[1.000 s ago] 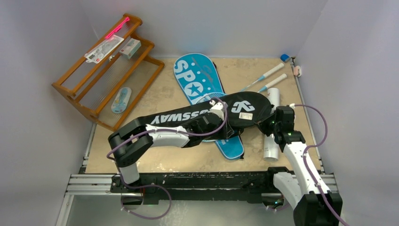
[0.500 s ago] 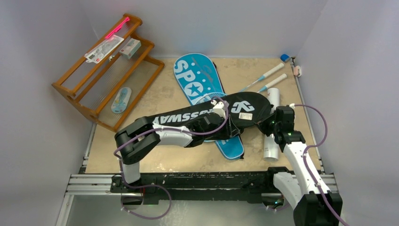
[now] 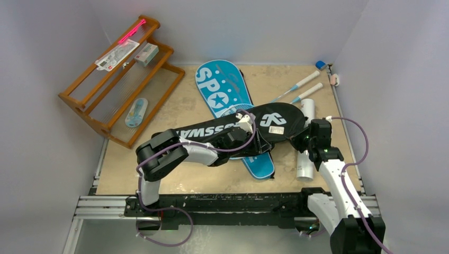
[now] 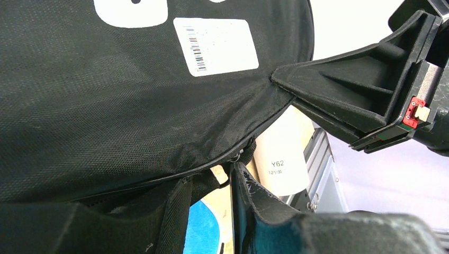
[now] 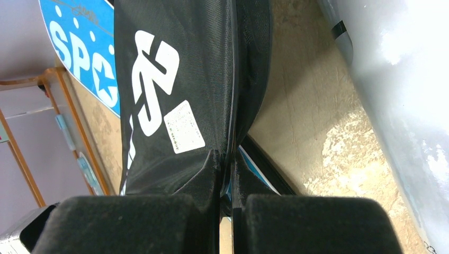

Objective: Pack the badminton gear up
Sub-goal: Zip the racket bag at the center of the board.

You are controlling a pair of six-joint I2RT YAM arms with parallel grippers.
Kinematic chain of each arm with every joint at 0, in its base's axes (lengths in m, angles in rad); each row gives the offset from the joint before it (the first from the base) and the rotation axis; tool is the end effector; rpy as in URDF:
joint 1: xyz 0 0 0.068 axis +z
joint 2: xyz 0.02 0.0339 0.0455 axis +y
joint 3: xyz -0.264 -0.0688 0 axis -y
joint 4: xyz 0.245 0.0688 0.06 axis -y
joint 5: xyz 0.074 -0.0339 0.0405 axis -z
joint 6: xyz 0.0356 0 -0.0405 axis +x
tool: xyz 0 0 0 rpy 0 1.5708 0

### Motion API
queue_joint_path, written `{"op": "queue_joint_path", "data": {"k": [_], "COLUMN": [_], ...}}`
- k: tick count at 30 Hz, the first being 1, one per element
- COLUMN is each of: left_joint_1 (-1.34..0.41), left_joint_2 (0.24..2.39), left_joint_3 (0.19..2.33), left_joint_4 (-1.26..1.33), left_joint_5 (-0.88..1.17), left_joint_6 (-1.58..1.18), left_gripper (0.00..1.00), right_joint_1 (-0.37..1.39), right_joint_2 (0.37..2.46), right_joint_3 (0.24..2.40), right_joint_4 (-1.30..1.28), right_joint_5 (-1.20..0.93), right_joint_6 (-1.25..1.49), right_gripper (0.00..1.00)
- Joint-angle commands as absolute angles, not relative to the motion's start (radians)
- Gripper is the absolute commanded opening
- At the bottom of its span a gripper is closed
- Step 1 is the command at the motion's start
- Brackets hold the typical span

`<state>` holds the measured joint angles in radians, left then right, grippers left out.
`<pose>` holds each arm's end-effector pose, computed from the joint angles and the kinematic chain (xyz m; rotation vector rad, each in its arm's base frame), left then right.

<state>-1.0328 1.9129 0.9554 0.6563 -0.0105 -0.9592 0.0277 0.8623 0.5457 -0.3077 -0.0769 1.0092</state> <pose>0.2070 -0.3461 0.1639 0.0695 2.1090 -1.2983 0.1884 0.0080 0.2307 1.0316 2.0256 0.6526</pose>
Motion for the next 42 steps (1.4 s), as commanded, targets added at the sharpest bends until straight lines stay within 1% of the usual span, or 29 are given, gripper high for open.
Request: {"op": "queue_joint_path", "data": {"k": [1,4,10,16,18,24,25,28,30,33,38,42], "left_joint_1": [-1.007,-1.002,-1.002,-0.996,-0.995,-0.988,-0.984,-0.981,-0.978,-0.97,-0.958,-0.952], "left_joint_2": [1.93,1.932,1.949,1.974,1.976,1.998,2.002,2.011,2.014,2.017,2.014,2.011], "left_joint_3": [0.955,0.964,0.975,0.967,0.976,1.004,1.005,1.003,0.994,0.981,0.973,0.965], "left_joint_4": [0.778,0.773,0.776,0.85,0.844,0.843,0.859,0.9,0.935,0.984,1.036,1.071], "left_joint_5": [-0.005,-0.006,-0.017,-0.005,-0.005,-0.016,-0.011,-0.005,0.025,0.052,0.081,0.096], "left_joint_6": [-0.974,-0.969,-0.975,-1.001,-1.002,-1.012,-1.017,-1.014,-1.013,-1.005,-0.988,-0.986], "left_gripper": [0.3,0.3,0.35,0.35,0.35,0.29,0.3,0.36,0.38,0.39,0.34,0.25], "right_joint_1": [0.035,0.035,0.034,0.034,0.035,0.034,0.034,0.034,0.034,0.034,0.035,0.034], "right_joint_2": [0.842,0.841,0.838,0.836,0.835,0.827,0.827,0.826,0.825,0.824,0.833,0.839], "right_joint_3": [0.595,0.593,0.593,0.592,0.591,0.589,0.588,0.595,0.596,0.594,0.592,0.577], "right_joint_4": [-0.287,-0.285,-0.284,-0.282,-0.282,-0.282,-0.282,-0.29,-0.291,-0.291,-0.285,-0.277], "right_joint_5": [-0.113,-0.117,-0.122,-0.125,-0.129,-0.133,-0.133,-0.128,-0.128,-0.131,-0.162,-0.187], "right_joint_6": [0.97,0.97,0.971,0.968,0.969,0.971,0.971,0.965,0.964,0.964,0.966,0.974], "right_gripper": [0.0,0.0,0.0,0.0,0.0,0.0,0.0,0.0,0.0,0.0,0.0,0.0]}}
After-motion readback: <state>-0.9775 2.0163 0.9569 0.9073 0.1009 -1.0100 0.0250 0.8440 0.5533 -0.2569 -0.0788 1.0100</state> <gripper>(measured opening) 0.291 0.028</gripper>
